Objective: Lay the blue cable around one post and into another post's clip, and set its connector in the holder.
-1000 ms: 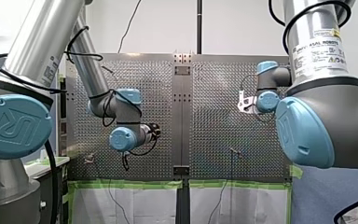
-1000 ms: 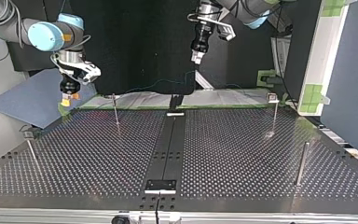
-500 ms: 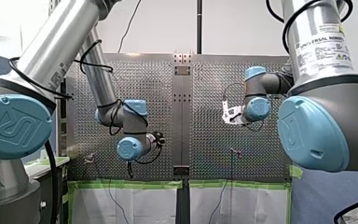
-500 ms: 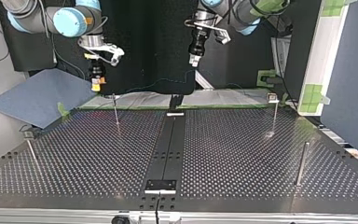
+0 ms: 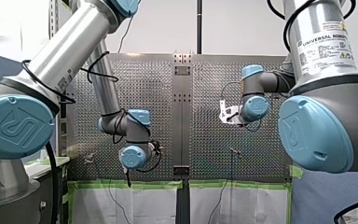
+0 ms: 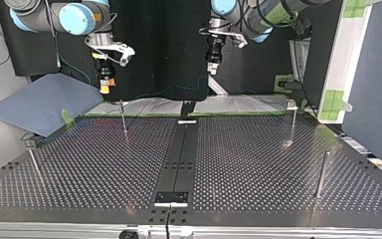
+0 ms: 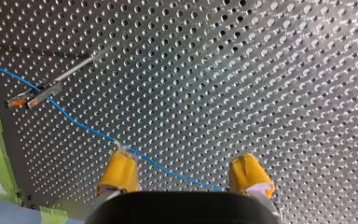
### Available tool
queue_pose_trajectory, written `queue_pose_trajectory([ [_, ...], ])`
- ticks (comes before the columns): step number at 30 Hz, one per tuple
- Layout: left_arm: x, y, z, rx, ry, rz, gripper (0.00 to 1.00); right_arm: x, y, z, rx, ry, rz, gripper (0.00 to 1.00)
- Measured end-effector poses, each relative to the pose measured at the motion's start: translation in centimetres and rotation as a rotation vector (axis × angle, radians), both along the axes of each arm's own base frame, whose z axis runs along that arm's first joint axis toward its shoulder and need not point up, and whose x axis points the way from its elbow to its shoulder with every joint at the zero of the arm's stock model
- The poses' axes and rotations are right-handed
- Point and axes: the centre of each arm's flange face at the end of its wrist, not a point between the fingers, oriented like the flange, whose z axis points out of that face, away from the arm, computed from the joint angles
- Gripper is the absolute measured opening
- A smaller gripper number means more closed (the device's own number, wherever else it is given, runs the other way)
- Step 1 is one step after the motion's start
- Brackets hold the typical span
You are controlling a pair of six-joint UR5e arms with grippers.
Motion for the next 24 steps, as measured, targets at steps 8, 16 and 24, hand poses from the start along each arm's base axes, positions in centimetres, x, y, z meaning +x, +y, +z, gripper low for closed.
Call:
queue_pose_trajectory([
  [8,0.8,-0.8,-1.0,-0.067,0.003,-0.023,0.79,-0.2,-0.1,0.2,-0.005,-0.005,-0.003,0.98],
  [16,1.0,-3.4,-2.8,-0.117,0.043,-0.110,0.79,-0.1,-0.1,0.2,-0.012,-0.004,0.001,0.98],
  [24,-0.3,-6.8,-5.3,-0.146,0.126,-0.226,0.79,-0.1,0.2,0.0,-0.026,-0.008,0.005,0.98],
])
